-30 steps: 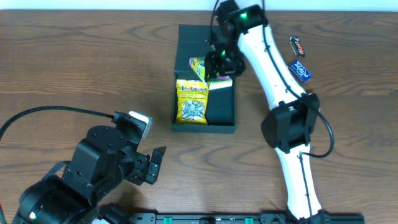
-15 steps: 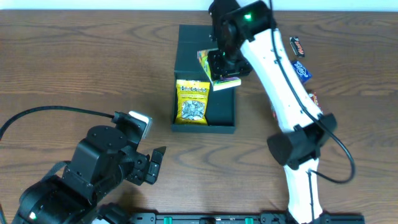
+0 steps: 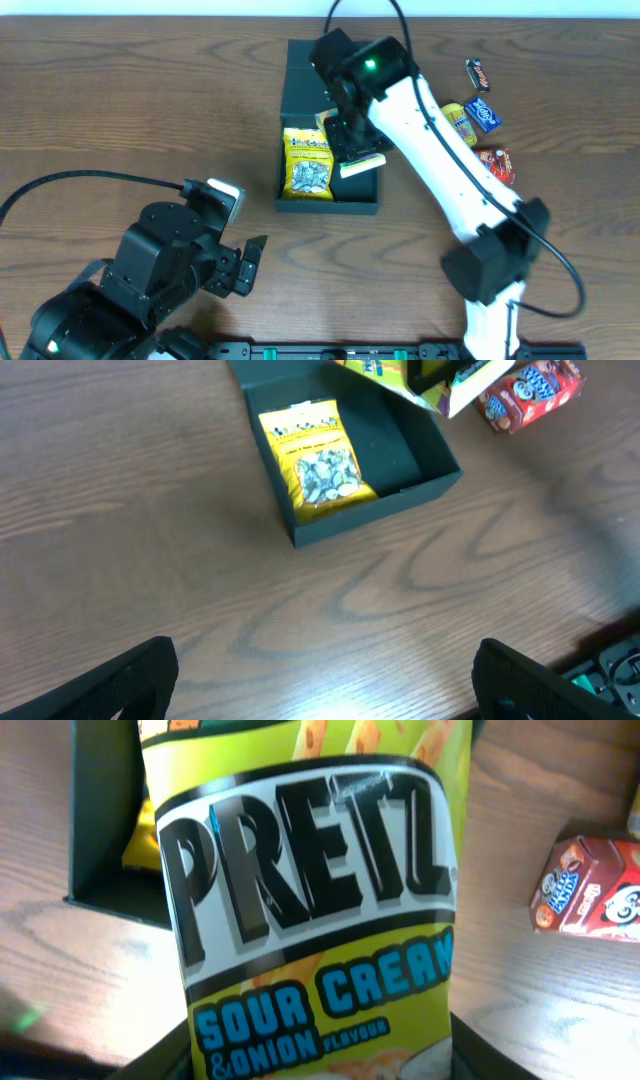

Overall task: Pack container
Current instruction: 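Carry the PRETZ box into the box beside the HACKS bag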

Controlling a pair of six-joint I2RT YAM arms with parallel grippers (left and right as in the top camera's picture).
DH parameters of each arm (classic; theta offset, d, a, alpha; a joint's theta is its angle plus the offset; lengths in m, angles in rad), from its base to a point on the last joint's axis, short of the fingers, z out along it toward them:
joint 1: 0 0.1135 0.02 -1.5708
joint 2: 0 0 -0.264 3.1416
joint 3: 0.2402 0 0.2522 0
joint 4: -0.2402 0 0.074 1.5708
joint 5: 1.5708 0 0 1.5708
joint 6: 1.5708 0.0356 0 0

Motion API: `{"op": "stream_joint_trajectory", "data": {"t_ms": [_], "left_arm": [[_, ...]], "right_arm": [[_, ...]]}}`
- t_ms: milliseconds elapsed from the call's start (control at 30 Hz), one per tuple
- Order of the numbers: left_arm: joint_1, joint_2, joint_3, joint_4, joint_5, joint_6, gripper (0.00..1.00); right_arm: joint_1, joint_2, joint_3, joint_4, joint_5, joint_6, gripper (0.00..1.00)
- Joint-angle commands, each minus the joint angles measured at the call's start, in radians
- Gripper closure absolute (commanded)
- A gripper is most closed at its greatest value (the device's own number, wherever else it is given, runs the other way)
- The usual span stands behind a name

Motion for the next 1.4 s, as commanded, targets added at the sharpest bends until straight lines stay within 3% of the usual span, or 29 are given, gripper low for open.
{"op": "stream_joint_trajectory", "data": {"t_ms": [0,333,567,833,1100,1367], "left_arm": [[-0.002,-0.003,0.012,-0.002,-0.007,-0.007,0.05],[-0.002,-0.003,0.012,-0.002,-0.007,-0.007,0.05],[-0.002,-0.003,0.012,-0.002,-0.007,-0.007,0.05],[-0.002,-0.003,0.012,-0.002,-0.007,-0.007,0.05],[-0.002,-0.003,0.012,-0.002,-0.007,-0.007,0.05],[-0.002,-0.003,0.012,-0.002,-0.007,-0.007,0.05]], "right_arm": [[-0.008,-0.12,-0.138,0.074,0.01,0.05,0.57],[0.002,-0.173,-0.46,0.364,0.003,0.231,0.57],[0.002,-0.173,-0.566,0.505,0.034,0.28,0.53],[0.002,-0.173,-0.63,0.557,0.056,0.309,0.5],[0.002,-0.173,-0.652,0.58,0.055,0.309,0.3],[0.002,-0.175,-0.649,0.579,0.051,0.307,0.3]]}}
